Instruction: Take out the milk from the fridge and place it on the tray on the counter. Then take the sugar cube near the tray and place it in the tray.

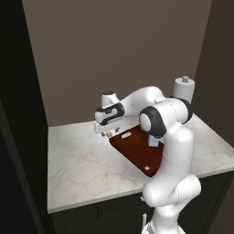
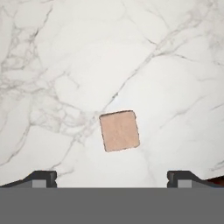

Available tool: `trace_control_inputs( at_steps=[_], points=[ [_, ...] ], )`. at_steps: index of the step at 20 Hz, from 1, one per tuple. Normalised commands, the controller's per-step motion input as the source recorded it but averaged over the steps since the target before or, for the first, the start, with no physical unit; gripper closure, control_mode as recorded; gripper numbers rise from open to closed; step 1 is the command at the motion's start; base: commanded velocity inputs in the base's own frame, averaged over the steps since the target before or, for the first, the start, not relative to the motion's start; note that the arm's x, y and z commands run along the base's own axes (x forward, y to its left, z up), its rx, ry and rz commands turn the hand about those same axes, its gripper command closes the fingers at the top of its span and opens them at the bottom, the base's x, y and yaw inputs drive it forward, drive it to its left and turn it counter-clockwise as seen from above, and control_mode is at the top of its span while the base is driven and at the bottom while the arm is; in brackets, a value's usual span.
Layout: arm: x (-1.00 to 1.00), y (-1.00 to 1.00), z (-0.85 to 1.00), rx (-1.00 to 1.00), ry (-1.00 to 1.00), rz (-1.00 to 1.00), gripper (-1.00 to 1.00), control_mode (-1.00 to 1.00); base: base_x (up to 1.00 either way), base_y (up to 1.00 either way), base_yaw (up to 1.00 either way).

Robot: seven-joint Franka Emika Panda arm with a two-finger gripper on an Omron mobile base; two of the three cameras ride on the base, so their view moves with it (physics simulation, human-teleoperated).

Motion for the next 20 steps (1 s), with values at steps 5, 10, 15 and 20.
trace_control_inputs(
  at_steps=[5, 10, 15, 20],
  points=[
    [0.11, 0.0, -0.11, 0.0, 0.0, 0.01, -1.0, -1.0, 0.0, 0.0, 0.0],
    [0.1, 0.0, -0.01, 0.0, 0.0, 0.0, -1.0, -1.0, 0.0, 0.0, 0.0],
    [0.14, 0.0, -0.05, 0.0, 0.0, 0.0, -1.0, -1.0, 0.0, 0.0, 0.0],
    [0.03, 0.0, -0.18, 0.0, 0.0, 0.0, -1.0, -1.0, 0.0, 0.0, 0.0]
  ],
)
